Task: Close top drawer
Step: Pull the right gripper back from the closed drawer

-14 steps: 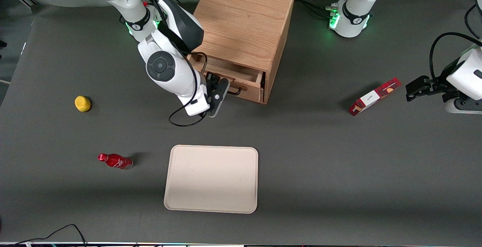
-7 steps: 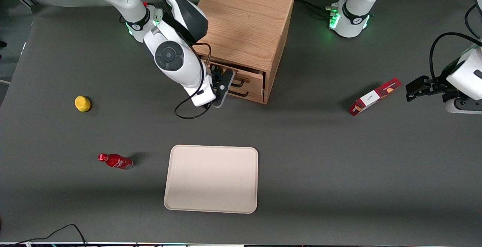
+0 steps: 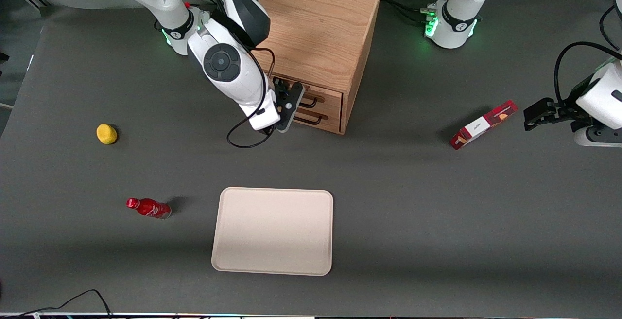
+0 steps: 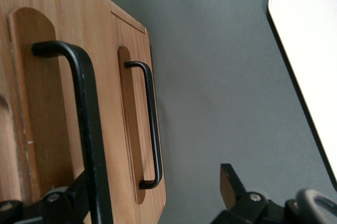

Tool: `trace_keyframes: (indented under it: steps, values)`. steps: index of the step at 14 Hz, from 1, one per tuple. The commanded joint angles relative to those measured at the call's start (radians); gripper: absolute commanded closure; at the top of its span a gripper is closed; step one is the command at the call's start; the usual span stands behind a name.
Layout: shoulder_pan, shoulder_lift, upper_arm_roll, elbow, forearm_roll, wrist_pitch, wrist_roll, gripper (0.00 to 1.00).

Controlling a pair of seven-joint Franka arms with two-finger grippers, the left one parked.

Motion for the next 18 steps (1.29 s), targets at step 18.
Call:
trace_keyframes:
  steps: [18]
  values:
    - [-0.007,-0.085,-0.059,0.111,0.086,-0.144,0.042,0.0]
